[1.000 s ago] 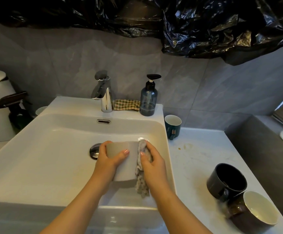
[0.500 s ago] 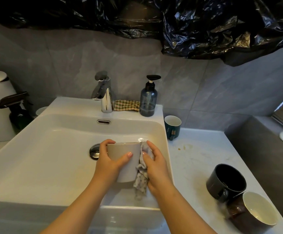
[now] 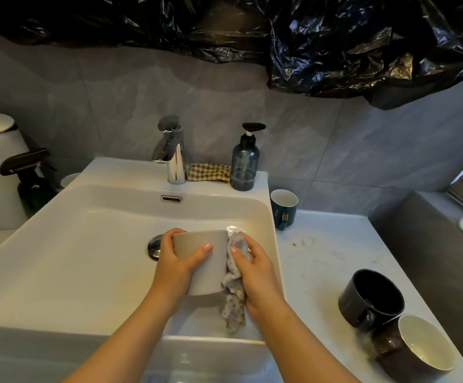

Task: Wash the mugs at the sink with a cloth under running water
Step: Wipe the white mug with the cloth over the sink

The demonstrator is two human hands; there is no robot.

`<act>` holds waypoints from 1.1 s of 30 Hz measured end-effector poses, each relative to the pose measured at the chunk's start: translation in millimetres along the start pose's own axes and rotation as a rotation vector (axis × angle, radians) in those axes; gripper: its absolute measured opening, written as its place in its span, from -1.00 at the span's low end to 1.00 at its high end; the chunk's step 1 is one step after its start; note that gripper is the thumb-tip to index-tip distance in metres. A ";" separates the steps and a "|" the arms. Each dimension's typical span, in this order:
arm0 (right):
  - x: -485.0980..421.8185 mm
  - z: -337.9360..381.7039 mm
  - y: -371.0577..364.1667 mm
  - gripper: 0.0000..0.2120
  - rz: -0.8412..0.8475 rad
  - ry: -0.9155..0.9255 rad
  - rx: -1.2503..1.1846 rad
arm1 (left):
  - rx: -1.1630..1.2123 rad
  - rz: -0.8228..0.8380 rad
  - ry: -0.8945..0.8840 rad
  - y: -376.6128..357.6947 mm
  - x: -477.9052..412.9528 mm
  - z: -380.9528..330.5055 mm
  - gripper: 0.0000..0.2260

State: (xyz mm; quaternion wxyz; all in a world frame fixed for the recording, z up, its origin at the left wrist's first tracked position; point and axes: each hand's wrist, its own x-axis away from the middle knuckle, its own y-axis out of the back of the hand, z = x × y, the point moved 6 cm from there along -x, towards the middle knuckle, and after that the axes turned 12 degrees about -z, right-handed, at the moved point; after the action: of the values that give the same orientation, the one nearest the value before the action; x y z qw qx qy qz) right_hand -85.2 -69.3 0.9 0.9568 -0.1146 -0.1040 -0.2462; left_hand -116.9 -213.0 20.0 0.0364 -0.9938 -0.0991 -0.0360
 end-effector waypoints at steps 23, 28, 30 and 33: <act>1.3 16.0 14.6 -0.67 -0.215 0.085 -0.023 | 0.001 0.118 0.468 4.9 -10.5 22.9 -0.57; 10.0 14.5 -28.2 -0.66 0.099 0.322 0.288 | 0.073 0.227 0.493 0.8 -1.7 20.8 -0.75; 0.0 8.0 -23.0 -0.58 0.075 0.000 0.088 | 0.146 0.298 0.483 -2.5 2.3 14.6 -0.69; 3.1 -6.8 -18.5 -0.48 0.093 -0.314 -0.014 | 0.198 0.258 0.442 -3.2 -0.4 13.2 -0.49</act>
State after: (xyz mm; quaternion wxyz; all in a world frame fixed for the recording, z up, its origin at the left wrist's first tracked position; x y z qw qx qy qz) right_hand -90.7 -88.3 -1.7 0.9383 -0.1630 -0.2454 -0.1813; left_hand -117.0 -208.9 7.0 0.1585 -0.9578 0.0358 -0.2371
